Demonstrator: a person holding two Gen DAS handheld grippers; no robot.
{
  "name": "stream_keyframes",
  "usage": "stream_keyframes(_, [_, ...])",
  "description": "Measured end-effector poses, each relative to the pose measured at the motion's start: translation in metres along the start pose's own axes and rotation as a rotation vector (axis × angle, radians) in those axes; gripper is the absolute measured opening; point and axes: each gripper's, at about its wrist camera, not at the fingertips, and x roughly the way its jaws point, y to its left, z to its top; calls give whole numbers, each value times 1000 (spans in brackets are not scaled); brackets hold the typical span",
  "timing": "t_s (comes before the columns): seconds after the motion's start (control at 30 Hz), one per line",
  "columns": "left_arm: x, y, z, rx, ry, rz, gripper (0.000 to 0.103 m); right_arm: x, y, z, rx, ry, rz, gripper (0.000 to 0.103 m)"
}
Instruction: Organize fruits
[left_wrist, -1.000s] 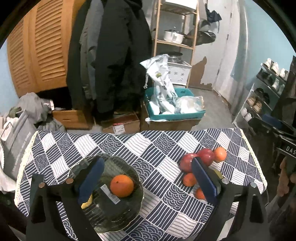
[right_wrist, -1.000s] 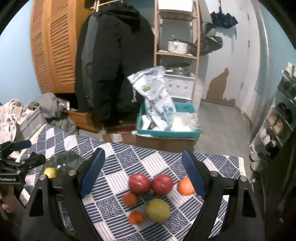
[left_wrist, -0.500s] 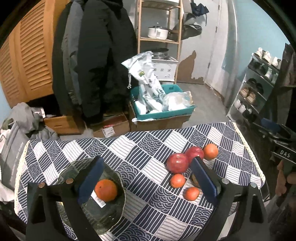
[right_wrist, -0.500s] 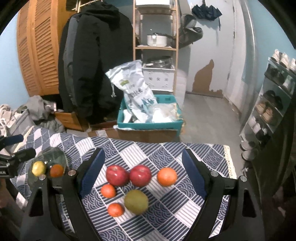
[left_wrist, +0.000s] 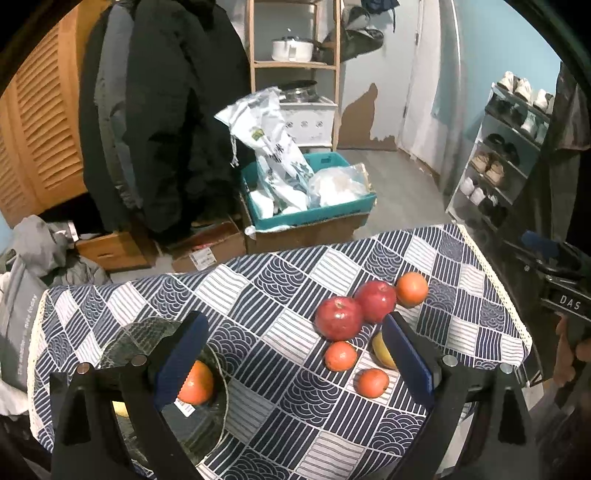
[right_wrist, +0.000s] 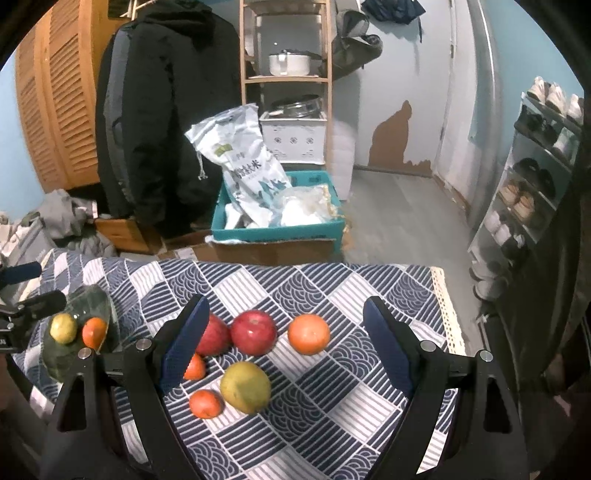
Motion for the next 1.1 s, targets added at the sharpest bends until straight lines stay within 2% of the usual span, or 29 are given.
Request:
stream_keyframes(0.43, [62,-24,-9,51,116,-15,96,29,-18,-12,19,87,-20,85])
stream_keyframes(0.77, [124,-37,-10,11,220,-79,96,69,-35,-23,48,189,-47,85])
stream_keyframes(1.1, [176,-48,-16,59,294,-63,96,112,-45,-37,75,279,-41,85])
